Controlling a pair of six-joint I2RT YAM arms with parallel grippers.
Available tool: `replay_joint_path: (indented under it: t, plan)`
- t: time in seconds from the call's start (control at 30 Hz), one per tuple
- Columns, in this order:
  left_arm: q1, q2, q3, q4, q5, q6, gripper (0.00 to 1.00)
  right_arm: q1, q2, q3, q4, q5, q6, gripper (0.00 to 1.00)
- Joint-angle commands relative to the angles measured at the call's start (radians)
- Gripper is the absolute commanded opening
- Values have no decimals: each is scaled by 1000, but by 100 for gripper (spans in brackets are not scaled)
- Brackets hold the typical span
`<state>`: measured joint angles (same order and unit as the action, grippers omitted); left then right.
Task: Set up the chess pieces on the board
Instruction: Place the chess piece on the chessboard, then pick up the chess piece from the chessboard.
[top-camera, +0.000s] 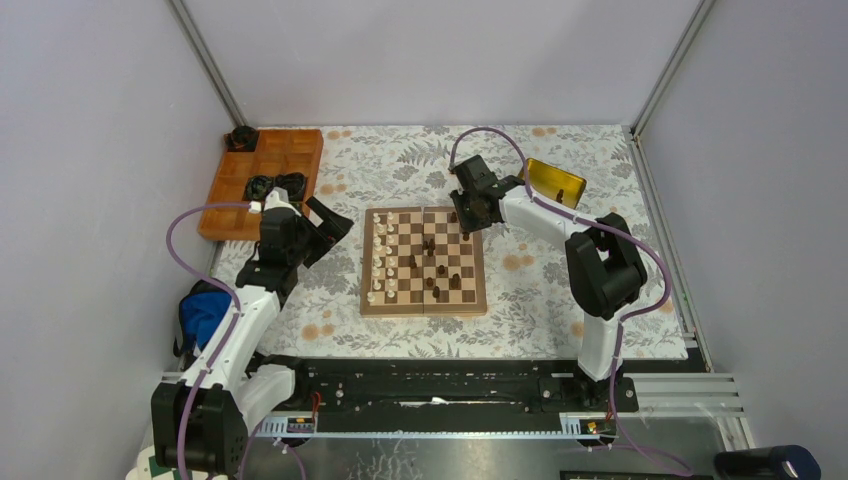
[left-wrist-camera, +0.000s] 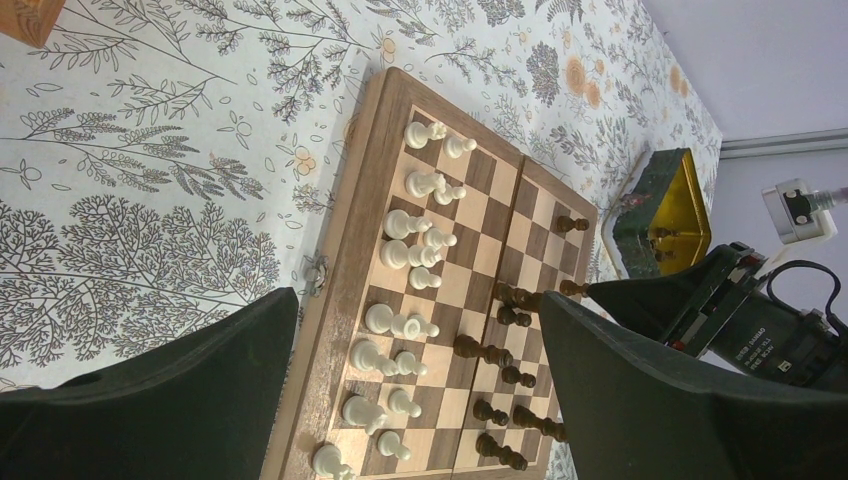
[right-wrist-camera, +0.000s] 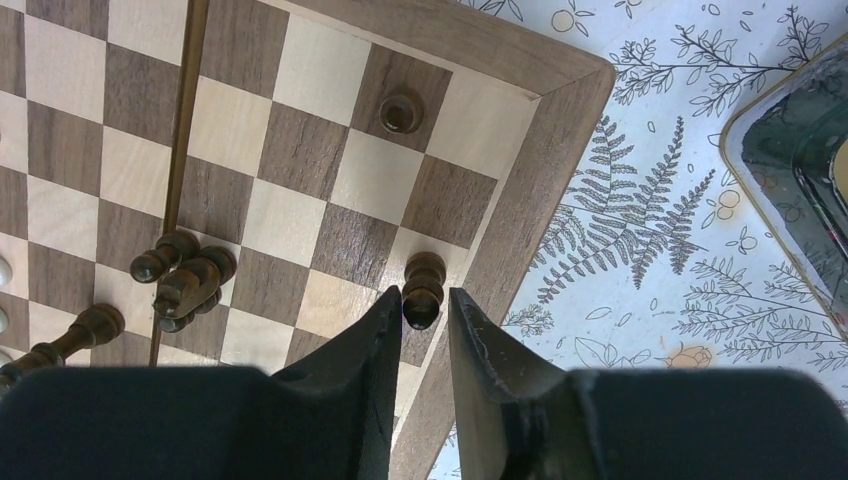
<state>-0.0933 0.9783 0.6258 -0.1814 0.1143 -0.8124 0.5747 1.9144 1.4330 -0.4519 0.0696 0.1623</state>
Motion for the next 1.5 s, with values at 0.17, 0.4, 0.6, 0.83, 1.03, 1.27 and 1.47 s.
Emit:
replay_joint_path:
  t: [0.17,0.4,0.6,0.83,1.03,1.27,1.47]
  plan:
    - [6,5,-3,25,-6,-1,99,-9,-20,65,-5,20,-26,34]
    - [6,5,-5,31,-3,-6,99,-2,-56,101,-29,6,-34,35]
    - [7,10,-8,43,4,-16,99,50,-47,147,-68,5,-47,35]
    - [6,8,-6,37,4,-13,99,114,-28,158,-77,5,-34,35]
    - [6,-4,-16,37,4,-16,99,146,-2,168,-83,-1,-16,36]
    - [6,-14,-23,29,4,-16,99,167,30,199,-95,-7,-5,37]
    - [6,-21,-26,24,1,-14,99,175,56,219,-101,-16,2,41]
